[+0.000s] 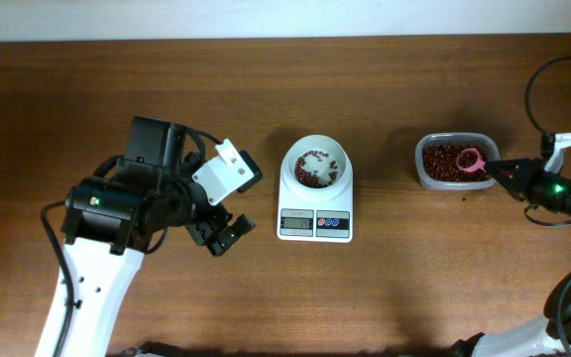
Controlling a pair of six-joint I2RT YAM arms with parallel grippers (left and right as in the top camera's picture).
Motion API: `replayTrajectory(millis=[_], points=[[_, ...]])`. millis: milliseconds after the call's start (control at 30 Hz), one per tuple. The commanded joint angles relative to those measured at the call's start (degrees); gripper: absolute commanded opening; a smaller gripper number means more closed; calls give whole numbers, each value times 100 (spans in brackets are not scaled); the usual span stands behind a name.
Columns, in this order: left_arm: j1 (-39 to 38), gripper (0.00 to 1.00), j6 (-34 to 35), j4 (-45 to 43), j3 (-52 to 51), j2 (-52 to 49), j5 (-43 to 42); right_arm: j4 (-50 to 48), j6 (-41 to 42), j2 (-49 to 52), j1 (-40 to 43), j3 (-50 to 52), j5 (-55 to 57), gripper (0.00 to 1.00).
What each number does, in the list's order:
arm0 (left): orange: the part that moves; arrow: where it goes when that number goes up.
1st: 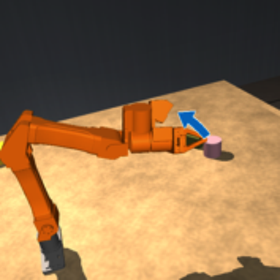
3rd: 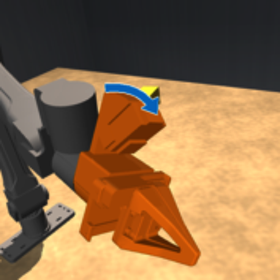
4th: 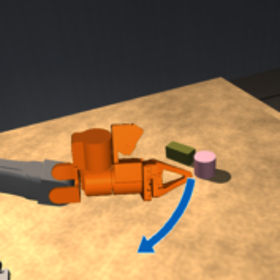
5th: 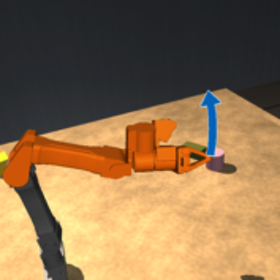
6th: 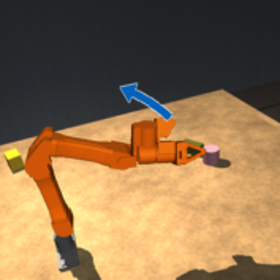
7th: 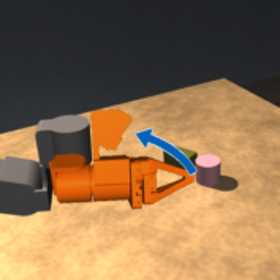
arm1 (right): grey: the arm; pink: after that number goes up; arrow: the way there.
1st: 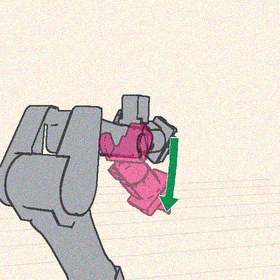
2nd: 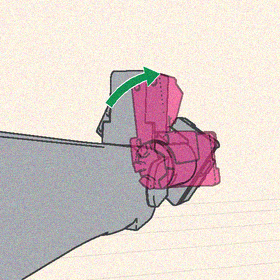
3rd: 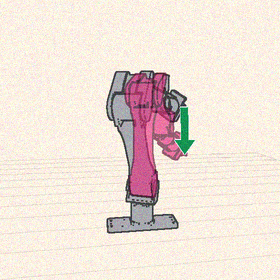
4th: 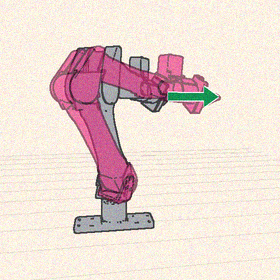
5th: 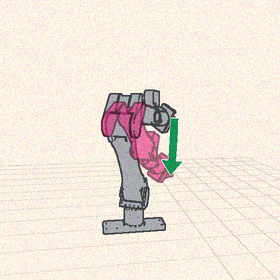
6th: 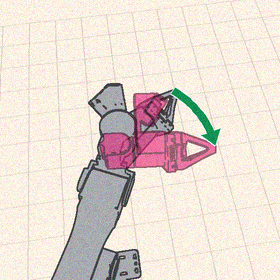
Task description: Scoop and weigh 50g on scale
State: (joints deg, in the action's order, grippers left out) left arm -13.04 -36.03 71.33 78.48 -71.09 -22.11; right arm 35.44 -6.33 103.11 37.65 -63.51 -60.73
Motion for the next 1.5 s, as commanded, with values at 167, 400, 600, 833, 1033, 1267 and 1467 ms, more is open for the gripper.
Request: replayTrajectory(millis=[167, 400, 600, 833, 1033, 1267, 1467], points=[[35, 99, -87, -7, -13, 17, -61, -13, 151, 28, 101, 28, -157, 4], [35, 99, -87, -7, -13, 17, -61, -28, -39, 28, 101, 28, -306, 4], [35, 99, -87, -7, -13, 17, -63, 24, 232, 28, 101, 28, -144, 4], [35, 99, -87, -7, -13, 17, -63, 243, 229, 28, 94, 31, -1091, 4], [35, 99, -87, -7, -13, 17, -63, 245, 232, 28, -551, 31, -1370, 4], [35, 99, -87, -7, -13, 17, -61, 223, 236, 28, -1853, 28, -1681, 4], [35, 99, -87, -7, -13, 17, -63, 221, 278, 28, -2660, 28, -1709, 4]])
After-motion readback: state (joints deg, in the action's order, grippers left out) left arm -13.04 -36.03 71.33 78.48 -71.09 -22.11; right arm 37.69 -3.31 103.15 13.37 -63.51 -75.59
